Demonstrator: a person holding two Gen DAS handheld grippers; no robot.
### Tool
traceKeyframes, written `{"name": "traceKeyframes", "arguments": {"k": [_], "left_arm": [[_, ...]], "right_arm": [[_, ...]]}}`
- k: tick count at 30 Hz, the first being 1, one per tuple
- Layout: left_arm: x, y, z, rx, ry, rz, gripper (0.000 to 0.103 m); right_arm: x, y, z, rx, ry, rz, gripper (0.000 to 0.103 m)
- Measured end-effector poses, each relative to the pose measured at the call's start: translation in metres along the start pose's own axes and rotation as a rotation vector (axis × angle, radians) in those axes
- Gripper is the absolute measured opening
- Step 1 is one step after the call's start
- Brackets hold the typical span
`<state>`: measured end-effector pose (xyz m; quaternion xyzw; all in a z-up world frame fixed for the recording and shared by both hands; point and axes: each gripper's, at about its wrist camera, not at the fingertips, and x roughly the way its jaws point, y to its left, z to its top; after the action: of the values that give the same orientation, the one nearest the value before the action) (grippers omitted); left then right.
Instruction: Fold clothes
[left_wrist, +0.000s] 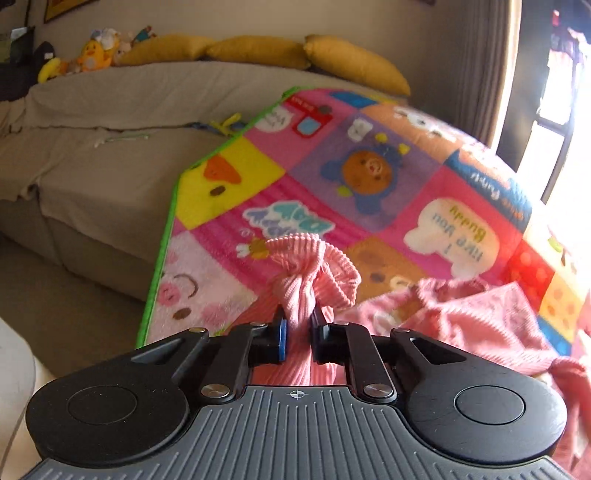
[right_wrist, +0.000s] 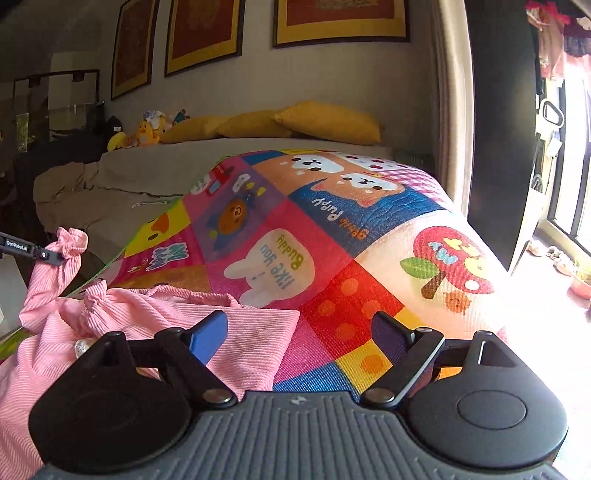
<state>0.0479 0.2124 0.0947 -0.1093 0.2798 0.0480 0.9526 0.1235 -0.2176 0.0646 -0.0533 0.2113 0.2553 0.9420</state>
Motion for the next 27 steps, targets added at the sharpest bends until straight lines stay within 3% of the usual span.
{"name": "traceKeyframes", "arguments": {"k": [4, 6, 7, 8, 9, 10, 12, 14, 18, 19, 20, 21, 22, 24, 27], "left_arm": [[-0.014, -0.065, 0.047, 0.056, -0.126, -0.178, 0.014], [-0.006, -0.102, 0.061, 0.061, -0.127, -0.32, 0.019], [0.0, -0.118, 0.064, 0.057, -0.113, -0.405, 0.044], [0.006, -0.132, 0.065, 0.046, -0.1, -0.49, 0.06], [0.01, -0.141, 0.065, 0.034, -0.098, -0.544, 0.086], [0.011, -0.149, 0.063, 0.023, -0.102, -0.58, 0.097], [0.012, -0.154, 0.061, 0.032, -0.117, -0.62, 0.096], [0.013, -0.151, 0.056, 0.049, -0.11, -0.581, 0.097], [0.022, -0.147, 0.031, 0.172, 0.007, -0.394, 0.098], [0.026, -0.145, 0.021, 0.216, 0.038, -0.366, 0.098], [0.029, -0.143, 0.01, 0.26, 0.068, -0.345, 0.098], [0.031, -0.142, -0.003, 0.306, 0.095, -0.324, 0.098], [0.032, -0.141, -0.014, 0.341, 0.112, -0.308, 0.098], [0.03, -0.137, -0.035, 0.403, 0.134, -0.284, 0.098], [0.029, -0.128, -0.057, 0.407, 0.172, -0.312, 0.099]], "right_arm": [[0.007, -0.008, 0.005, 0.109, -0.019, 0.019, 0.086], [0.009, -0.007, 0.007, 0.141, -0.028, 0.042, 0.086], [0.009, -0.007, 0.007, 0.145, -0.031, 0.047, 0.086], [0.008, -0.008, 0.007, 0.138, -0.029, 0.04, 0.086], [0.007, -0.008, 0.007, 0.131, -0.027, 0.034, 0.086], [0.006, -0.009, 0.007, 0.124, -0.026, 0.028, 0.086], [0.005, -0.013, 0.006, 0.117, -0.015, 0.013, 0.088], [0.005, -0.02, 0.005, 0.115, 0.0, -0.003, 0.088], [0.021, -0.017, 0.006, 0.114, 0.052, 0.058, 0.086], [0.027, -0.014, 0.006, 0.116, 0.071, 0.089, 0.084], [0.036, -0.009, 0.006, 0.128, 0.1, 0.135, 0.071], [0.045, -0.004, 0.005, 0.14, 0.131, 0.178, 0.057], [0.056, 0.002, 0.003, 0.146, 0.171, 0.205, 0.052], [0.077, 0.019, -0.004, 0.112, 0.227, 0.205, 0.051], [0.101, 0.034, -0.015, 0.102, 0.294, 0.23, 0.051]]}}
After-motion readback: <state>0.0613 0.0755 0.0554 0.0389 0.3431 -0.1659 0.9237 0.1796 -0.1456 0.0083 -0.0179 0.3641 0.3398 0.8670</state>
